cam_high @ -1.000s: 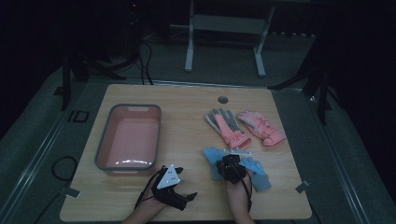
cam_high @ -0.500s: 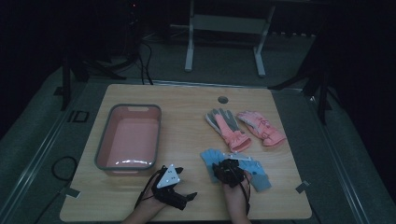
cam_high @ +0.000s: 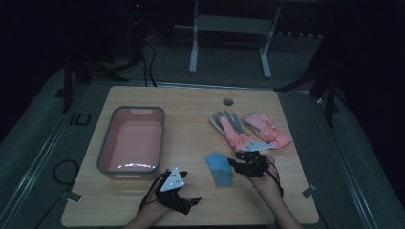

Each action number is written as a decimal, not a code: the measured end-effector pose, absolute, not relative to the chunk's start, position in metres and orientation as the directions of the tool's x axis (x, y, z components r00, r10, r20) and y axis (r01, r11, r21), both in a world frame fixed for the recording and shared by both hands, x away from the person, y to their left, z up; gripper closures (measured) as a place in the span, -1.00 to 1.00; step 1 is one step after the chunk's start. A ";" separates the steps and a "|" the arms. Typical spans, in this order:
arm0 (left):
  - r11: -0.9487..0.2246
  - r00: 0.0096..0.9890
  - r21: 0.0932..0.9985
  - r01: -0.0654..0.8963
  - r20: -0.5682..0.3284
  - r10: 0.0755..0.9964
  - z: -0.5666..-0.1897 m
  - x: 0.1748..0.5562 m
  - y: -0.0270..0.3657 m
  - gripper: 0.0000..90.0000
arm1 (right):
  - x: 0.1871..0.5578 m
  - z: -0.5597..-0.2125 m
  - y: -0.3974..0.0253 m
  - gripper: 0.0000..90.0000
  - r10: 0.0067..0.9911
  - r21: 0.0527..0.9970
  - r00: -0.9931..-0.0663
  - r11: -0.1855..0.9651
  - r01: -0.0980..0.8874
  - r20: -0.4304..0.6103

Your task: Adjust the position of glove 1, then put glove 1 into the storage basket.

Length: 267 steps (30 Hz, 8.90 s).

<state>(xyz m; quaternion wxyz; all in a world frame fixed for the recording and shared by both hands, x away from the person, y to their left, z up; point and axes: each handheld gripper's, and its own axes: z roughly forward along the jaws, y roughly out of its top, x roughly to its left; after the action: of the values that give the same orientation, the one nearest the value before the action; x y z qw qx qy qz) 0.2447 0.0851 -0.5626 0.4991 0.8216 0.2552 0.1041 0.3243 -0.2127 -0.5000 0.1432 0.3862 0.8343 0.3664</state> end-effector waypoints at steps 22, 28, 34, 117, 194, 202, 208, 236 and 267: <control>-0.392 0.850 0.871 0.297 -0.054 0.525 -0.562 0.243 0.083 -1.00 | 0.316 -0.514 -0.302 0.27 0.682 0.657 -0.730 0.533 0.534 0.040; -0.394 0.851 0.869 0.301 -0.058 0.522 -0.562 0.243 0.082 -1.00 | 0.317 -0.531 -0.305 0.27 0.672 0.627 -0.738 0.552 0.549 0.055; -0.394 0.851 0.867 0.306 -0.063 0.522 -0.562 0.243 0.082 -1.00 | 0.310 -0.542 -0.300 0.72 0.688 0.636 -0.726 0.557 0.534 0.008; -0.391 0.851 0.867 0.310 -0.070 0.521 -0.563 0.244 0.083 -1.00 | 0.299 -0.468 -0.280 0.91 0.846 0.770 -0.531 0.363 0.525 -0.037; -0.397 0.791 0.851 0.344 -0.034 0.611 -0.551 0.242 0.075 -0.91 | 0.316 -0.508 -0.193 -0.61 0.630 0.690 -0.760 0.481 0.540 0.156; -0.469 0.866 0.844 0.261 0.010 0.499 -0.543 0.244 0.068 -0.86 | 0.319 -0.497 -0.209 -0.68 0.590 0.717 -0.789 0.476 0.509 0.169; -0.522 0.907 0.838 0.161 0.083 0.413 -0.540 0.245 0.050 -0.69 | 0.326 -0.490 -0.213 -0.70 0.594 0.690 -0.770 0.457 0.562 0.234; -0.722 0.937 0.688 -0.067 0.291 0.191 -0.556 0.278 -0.014 -0.12 | 0.357 -0.537 -0.182 -0.27 0.695 0.599 -0.703 0.501 0.625 0.152; -0.722 0.932 0.691 0.013 0.254 0.260 -0.554 0.283 -0.012 0.63 | 0.357 -0.545 -0.178 0.56 0.627 0.612 -0.753 0.520 0.595 0.199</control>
<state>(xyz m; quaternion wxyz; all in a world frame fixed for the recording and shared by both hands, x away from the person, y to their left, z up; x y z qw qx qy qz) 0.2834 -0.0123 -0.5537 0.3650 0.9125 0.0747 0.1691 0.3566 -0.1784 -0.5446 0.0232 0.3506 0.8716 0.3419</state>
